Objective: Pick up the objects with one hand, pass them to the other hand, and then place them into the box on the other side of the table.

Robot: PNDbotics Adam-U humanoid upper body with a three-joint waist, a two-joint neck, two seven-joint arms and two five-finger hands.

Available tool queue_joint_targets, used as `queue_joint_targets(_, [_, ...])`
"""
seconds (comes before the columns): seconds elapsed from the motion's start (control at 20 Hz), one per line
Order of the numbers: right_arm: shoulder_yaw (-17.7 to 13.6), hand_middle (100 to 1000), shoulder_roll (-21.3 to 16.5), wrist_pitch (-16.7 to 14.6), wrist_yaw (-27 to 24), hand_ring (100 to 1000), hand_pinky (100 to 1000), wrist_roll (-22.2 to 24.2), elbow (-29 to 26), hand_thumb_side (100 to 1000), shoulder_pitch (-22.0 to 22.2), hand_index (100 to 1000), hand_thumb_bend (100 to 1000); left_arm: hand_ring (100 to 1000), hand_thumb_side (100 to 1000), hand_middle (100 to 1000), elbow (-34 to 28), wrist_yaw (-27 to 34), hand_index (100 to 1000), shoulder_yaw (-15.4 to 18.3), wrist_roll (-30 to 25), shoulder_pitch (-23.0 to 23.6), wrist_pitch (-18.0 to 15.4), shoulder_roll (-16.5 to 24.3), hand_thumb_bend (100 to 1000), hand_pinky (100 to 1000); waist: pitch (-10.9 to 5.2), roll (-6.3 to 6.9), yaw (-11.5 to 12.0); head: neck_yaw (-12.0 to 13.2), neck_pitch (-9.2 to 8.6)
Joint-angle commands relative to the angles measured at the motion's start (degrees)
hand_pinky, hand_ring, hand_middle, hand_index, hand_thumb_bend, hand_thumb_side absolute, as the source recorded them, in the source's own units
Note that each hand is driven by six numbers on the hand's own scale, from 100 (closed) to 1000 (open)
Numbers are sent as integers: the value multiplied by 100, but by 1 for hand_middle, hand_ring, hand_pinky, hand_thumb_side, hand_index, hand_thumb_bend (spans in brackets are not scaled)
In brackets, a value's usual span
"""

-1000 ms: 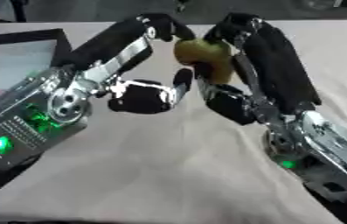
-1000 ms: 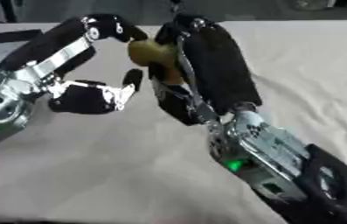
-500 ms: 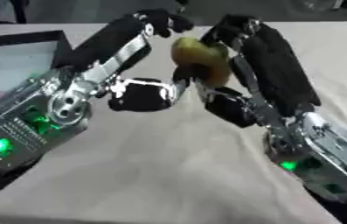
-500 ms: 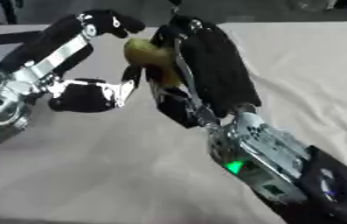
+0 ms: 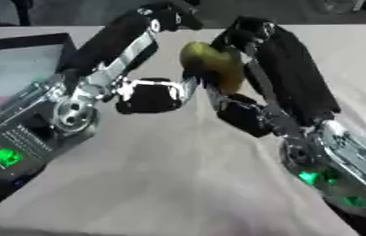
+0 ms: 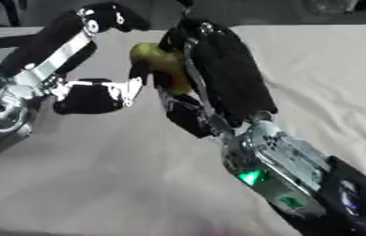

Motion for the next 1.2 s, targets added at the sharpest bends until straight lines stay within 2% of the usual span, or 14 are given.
queue_joint_targets(0.05, [-70,553,-38,-62,42,707,760,-54,-119,100,-108,533,100,863,224,823,-42,-90,836,33,-164,-58,49,100,100,1000,-127,85,-5,23,-37])
queue_joint_targets(0.65, [-71,551,-46,-209,53,705,760,-194,-119,100,-133,532,100,870,230,829,-42,-313,849,21,-600,-59,208,110,100,1000,-133,93,-25,98,-56])
queue_joint_targets(0.9, [-68,551,-49,-255,9,704,760,-189,-119,100,-133,532,100,861,238,810,-42,-318,837,58,-483,-84,229,80,100,1000,-135,89,-31,103,-73])
queue_joint_targets(1.2, [-62,552,-53,-243,-6,703,759,-169,-119,100,-126,531,100,836,250,776,-42,-74,815,41,-86,-109,151,48,100,1000,-128,88,-30,93,-71])
